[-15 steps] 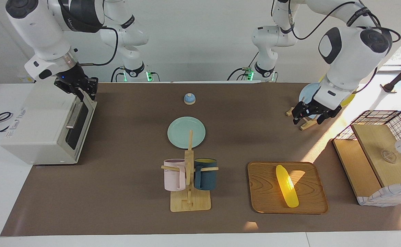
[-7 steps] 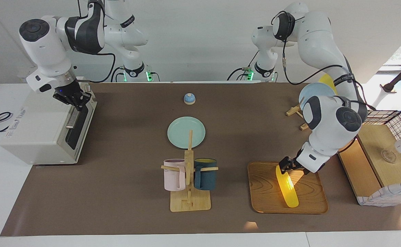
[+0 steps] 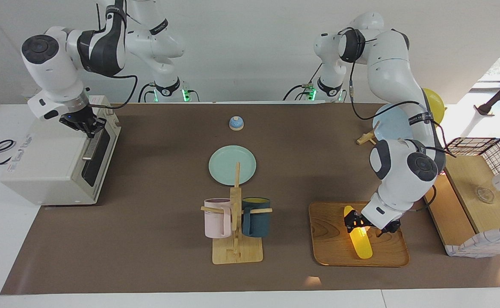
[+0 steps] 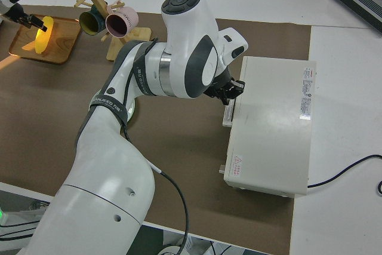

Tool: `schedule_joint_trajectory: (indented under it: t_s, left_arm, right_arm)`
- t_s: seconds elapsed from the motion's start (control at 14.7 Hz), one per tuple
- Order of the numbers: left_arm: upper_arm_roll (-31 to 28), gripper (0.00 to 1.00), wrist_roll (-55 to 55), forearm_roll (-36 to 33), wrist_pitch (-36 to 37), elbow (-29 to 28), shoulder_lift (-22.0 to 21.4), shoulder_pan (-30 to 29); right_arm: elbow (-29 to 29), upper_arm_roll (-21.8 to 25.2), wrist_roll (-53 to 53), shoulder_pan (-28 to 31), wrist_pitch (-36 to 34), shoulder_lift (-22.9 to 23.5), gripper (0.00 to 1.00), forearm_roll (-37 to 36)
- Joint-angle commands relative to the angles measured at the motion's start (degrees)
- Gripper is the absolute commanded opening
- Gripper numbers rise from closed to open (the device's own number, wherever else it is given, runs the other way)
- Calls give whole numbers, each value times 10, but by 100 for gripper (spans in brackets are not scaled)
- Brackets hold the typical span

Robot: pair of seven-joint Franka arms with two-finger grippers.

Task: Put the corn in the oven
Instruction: 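Reach the left gripper to the yellow corn and grasp it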

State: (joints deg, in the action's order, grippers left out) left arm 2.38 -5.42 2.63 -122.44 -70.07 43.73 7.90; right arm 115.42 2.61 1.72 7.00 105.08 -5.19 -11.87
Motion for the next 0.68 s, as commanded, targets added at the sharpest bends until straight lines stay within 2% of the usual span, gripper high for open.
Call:
schedule_joint_trajectory:
  t_s: [0.0, 0.34, 0.41, 0.48, 0.61]
  left_arm:
    - [-4, 100, -8, -9, -27, -10, 13, 4]
    - [-4, 100, -10, -12, -30, -12, 13, 4]
    - [-4, 97, -10, -13, -30, -12, 12, 4]
    - [-4, 82, -10, -13, -29, -12, 12, 4]
    - [-4, 41, -10, -14, -30, -12, 12, 5]
  right_arm:
    - [26, -6, 16, 16, 28, -5, 0, -9]
    - [38, -7, 14, 16, 41, -4, 0, -8]
    - [46, -7, 13, 14, 50, -4, 0, -8]
    - [53, -7, 12, 12, 59, -4, 0, -8]
    - [56, -8, 10, 5, 69, 5, 0, -5]
